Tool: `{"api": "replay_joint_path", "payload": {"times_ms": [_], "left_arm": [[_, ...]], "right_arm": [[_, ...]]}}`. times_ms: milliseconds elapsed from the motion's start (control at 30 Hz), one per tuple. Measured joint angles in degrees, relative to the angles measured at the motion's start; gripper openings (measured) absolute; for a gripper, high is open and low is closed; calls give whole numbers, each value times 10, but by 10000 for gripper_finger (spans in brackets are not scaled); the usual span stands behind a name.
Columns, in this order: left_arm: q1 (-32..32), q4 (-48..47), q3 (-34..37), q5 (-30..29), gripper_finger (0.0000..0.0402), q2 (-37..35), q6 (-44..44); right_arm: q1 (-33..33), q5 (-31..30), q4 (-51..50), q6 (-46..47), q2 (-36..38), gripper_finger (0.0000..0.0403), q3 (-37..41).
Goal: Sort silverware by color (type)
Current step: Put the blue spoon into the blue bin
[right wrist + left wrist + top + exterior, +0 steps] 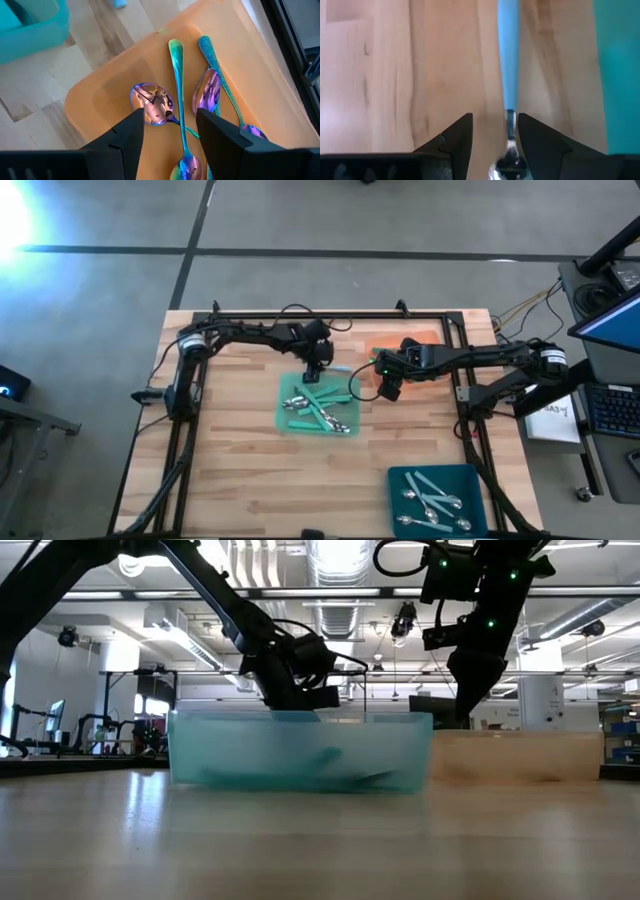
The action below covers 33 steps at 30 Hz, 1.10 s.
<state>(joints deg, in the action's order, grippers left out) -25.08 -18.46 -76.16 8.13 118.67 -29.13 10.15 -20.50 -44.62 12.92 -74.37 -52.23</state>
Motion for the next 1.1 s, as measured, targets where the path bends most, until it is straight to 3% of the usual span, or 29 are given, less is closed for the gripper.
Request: {"api": "replay_joint_path", "payload": {"times_ms": [400,633,1100], "left_arm": [[-14,-18,-1,23,127,-2,50],[-6,-54,0,94,118,-5,102],[5,-80,-16,104,117,-6,142]], "right_arm": [[0,0,0,1,0,171,0],[0,0,0,0,0,171,0],[0,0,0,-5,0,171,-1]]}}
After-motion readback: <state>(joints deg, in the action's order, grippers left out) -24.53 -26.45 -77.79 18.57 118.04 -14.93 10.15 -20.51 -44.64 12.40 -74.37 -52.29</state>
